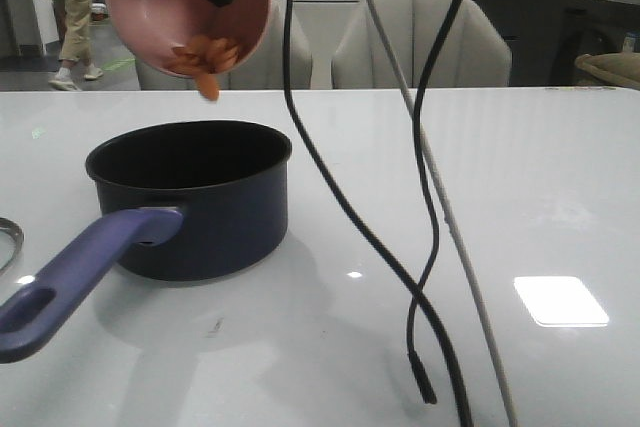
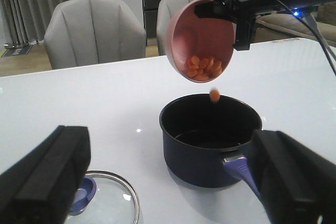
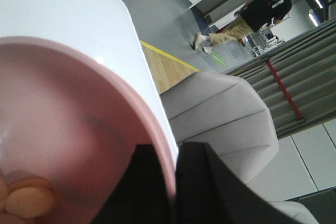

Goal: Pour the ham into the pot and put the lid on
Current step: 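Tilt the pink bowl with the right gripper to pour carrots into saucepan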

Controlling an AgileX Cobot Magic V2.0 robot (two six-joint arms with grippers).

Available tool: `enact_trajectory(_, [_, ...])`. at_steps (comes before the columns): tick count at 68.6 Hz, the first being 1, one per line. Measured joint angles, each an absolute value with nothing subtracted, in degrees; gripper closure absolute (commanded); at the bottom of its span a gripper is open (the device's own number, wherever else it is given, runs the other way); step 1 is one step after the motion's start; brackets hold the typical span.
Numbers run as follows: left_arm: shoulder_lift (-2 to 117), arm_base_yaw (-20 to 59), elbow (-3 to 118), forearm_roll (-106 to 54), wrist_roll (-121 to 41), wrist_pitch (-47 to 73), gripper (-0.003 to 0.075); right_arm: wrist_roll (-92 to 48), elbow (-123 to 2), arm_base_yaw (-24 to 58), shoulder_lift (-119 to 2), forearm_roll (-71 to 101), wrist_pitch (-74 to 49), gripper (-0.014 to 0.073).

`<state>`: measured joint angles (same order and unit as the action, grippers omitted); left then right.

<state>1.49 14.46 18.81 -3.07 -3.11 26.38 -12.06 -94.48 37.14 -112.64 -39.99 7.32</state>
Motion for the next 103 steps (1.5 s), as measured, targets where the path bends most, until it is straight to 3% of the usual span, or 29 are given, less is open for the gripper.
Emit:
enact_trajectory(34, [1.49,14.46,18.81,-3.07,-3.11,26.38,0.0082,-12.16,-94.48,37.14,-110.34,-19.32,7.19,0.0456])
enact_trajectory(83, [1.49,14.46,18.81,-3.07,-3.11,26.38,0.0082,-12.16,-94.48,36.79,-110.34,-13.93,6.45,0.0456])
enact_trajectory(103, [1.49,14.46,18.81,-3.07,-3.11,26.38,0.0082,-13.99,-86.08,36.68,-110.00,-13.86,28.01,0.0455])
